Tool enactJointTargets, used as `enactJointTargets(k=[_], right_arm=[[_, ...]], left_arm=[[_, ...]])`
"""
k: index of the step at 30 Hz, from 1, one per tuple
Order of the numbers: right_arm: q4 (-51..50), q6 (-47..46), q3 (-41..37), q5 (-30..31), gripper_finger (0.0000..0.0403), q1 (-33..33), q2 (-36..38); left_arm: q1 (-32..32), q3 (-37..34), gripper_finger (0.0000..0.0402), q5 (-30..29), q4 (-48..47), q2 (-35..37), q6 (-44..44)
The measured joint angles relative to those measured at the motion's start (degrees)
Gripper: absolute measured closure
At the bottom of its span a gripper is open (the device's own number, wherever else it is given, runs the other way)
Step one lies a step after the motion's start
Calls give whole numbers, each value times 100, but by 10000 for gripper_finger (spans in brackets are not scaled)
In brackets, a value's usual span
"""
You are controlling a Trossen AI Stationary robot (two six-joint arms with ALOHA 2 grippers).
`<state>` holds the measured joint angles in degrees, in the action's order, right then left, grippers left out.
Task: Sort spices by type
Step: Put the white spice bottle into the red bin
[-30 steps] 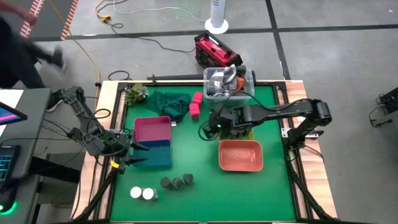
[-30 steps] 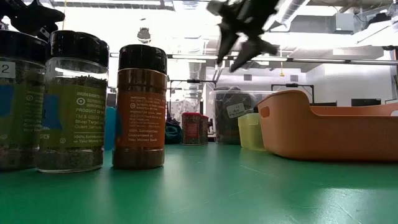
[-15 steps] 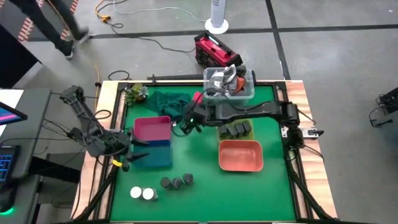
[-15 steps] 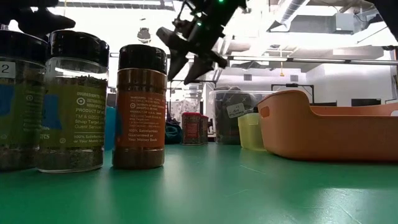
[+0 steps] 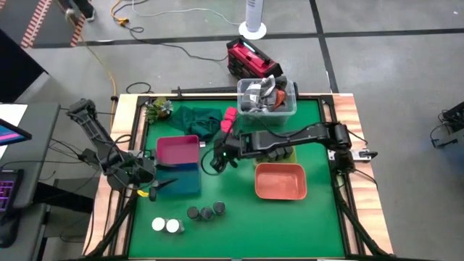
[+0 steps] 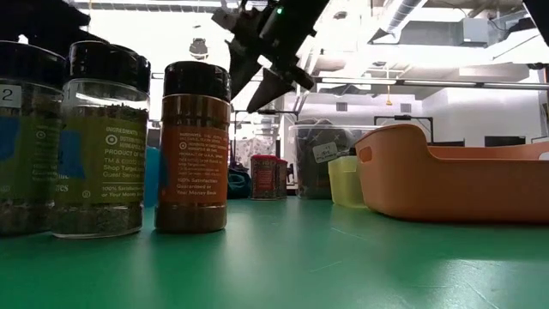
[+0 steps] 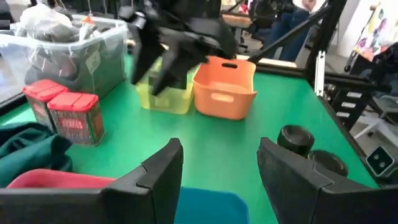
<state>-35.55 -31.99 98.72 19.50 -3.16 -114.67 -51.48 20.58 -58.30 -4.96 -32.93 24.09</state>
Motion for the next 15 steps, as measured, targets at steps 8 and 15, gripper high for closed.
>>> enactJointTargets(k=[8, 15], right_arm=[[232, 230, -119, 1412, 147, -493, 8], [-125, 123, -64, 1058, 147, -372, 111]], left_arm=[[-352, 0, 216, 780, 1374, -6, -1623], [-459, 0, 216, 1445, 1356, -98, -1736]])
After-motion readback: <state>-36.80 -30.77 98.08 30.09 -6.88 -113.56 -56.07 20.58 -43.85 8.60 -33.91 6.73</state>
